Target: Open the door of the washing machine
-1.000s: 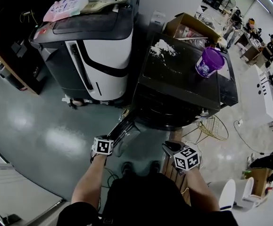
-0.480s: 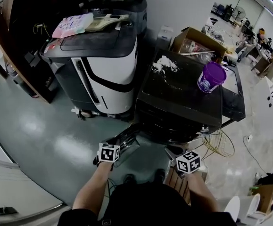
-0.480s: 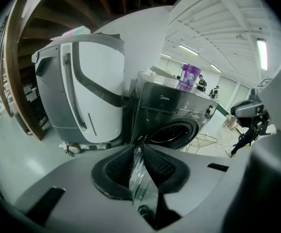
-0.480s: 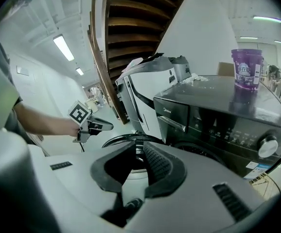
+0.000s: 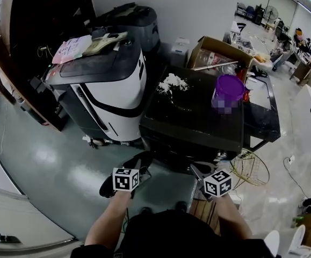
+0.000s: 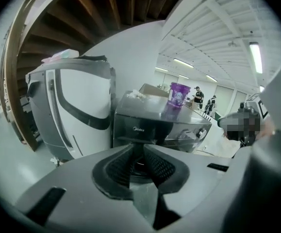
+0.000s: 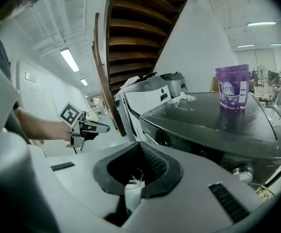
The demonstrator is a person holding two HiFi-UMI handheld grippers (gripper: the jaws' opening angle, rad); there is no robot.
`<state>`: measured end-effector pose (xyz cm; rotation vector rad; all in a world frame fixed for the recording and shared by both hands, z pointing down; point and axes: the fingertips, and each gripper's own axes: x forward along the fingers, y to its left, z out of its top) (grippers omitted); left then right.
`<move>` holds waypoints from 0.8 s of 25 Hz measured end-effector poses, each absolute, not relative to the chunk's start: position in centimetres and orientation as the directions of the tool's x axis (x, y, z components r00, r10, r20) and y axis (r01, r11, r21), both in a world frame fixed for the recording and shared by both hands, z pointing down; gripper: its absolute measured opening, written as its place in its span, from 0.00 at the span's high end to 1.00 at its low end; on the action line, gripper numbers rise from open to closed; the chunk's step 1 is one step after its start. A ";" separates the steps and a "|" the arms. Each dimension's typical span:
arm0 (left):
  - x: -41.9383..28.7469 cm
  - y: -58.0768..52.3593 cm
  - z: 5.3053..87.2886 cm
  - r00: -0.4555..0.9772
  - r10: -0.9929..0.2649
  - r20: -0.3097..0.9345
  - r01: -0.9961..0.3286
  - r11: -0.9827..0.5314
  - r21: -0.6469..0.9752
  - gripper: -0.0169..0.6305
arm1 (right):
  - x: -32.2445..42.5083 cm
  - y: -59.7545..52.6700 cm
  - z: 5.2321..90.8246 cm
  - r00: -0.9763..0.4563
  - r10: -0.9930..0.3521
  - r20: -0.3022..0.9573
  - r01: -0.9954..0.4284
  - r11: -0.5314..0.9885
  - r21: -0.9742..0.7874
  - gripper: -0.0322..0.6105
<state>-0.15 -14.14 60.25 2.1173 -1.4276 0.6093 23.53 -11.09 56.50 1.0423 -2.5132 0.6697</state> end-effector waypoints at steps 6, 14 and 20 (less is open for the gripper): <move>5.1 -15.3 55.7 0.364 -0.762 0.535 -0.929 -0.334 0.157 0.89 | 26.5 -11.8 54.1 -0.709 -0.568 0.417 -0.694 0.665 -0.275 0.92; 10.8 -17.0 49.4 0.395 -0.818 0.417 -0.918 -0.374 0.137 0.91 | 30.6 -12.8 49.9 -0.709 -0.602 0.367 -0.692 0.694 -0.199 0.92; 13.8 -17.8 44.1 0.503 -0.827 0.252 -0.862 -0.501 0.074 0.94 | 32.1 -14.1 46.1 -0.675 -0.688 0.266 -0.737 0.649 -0.189 0.93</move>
